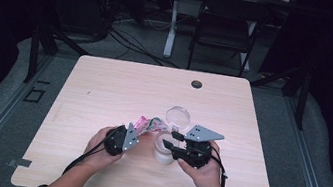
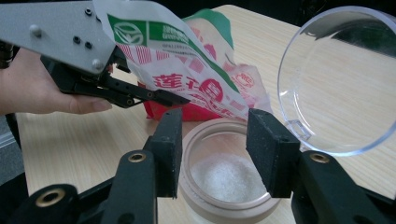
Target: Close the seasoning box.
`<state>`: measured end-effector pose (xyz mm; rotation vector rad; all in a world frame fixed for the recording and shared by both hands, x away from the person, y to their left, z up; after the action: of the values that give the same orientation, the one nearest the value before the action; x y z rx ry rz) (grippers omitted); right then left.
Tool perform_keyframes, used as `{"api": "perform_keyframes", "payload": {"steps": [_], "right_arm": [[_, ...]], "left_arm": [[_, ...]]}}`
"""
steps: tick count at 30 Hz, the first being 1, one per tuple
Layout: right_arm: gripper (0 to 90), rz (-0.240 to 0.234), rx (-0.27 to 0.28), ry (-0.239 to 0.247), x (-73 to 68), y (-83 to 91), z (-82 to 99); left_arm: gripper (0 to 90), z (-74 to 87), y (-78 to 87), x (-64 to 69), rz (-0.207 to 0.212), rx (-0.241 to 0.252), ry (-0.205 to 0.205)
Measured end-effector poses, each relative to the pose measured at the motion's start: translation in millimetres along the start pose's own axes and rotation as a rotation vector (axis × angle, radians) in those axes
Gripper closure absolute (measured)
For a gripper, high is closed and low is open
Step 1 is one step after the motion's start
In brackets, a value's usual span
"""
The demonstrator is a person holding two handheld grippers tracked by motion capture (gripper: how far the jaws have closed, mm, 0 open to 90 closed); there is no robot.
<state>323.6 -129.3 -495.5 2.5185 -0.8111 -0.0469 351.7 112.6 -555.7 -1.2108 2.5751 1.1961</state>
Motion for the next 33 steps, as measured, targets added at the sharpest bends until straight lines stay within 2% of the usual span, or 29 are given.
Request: {"api": "perform_keyframes", "payload": {"steps": [3,6,7,8,9,14,18,24,27,33], "right_arm": [[54.9,0.005,-0.001,-0.005,1.1,-0.2,0.8],[54.6,0.014,-0.005,-0.011,2.5,-0.5,2.0],[54.6,0.014,-0.005,-0.017,2.9,-0.5,2.3],[54.6,0.014,-0.005,-0.017,2.9,-0.5,2.3],[54.6,0.019,-0.002,-0.022,3.7,-0.3,2.7],[54.6,0.022,0.001,-0.033,5.5,0.1,3.7],[54.7,0.026,0.002,-0.037,6.7,0.6,4.2],[54.8,0.035,0.008,-0.048,8.8,1.9,4.7],[54.8,0.04,0.015,-0.056,9.9,2.5,4.8],[55.0,0.045,0.018,-0.064,12.6,3.1,5.3]], "left_arm": [[84.1,1.4,0.3,-5.3,0.013,0.005,0.047],[86.2,3.3,0.2,-11.7,0.048,0.014,0.122],[86.7,4.7,0.0,-17.1,0.066,0.026,0.179],[88.0,4.7,0.0,-17.1,0.066,0.026,0.179],[88.0,5.5,-0.2,-19.6,0.074,0.031,0.199],[89.5,11.8,-2.0,-35.3,0.122,0.057,0.343],[89.8,16.7,0.7,-48.3,0.133,0.084,0.434],[89.9,26.2,10.5,-69.4,0.087,0.118,0.528],[89.8,34.5,16.7,-82.3,0.048,0.133,0.587],[89.7,50.7,28.5,-103.3,-0.049,0.125,0.652]]}}
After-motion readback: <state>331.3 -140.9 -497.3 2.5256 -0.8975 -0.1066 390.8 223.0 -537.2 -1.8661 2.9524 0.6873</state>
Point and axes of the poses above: each handheld gripper's, and its own axes: y roughly backward along the jaws, z roughly out of its underside, x roughly to its right, the point moved 2 cm from there along -y, roughly forward along the jaws, and after that the axes turned 11 degrees about y, right-handed, at the moved point
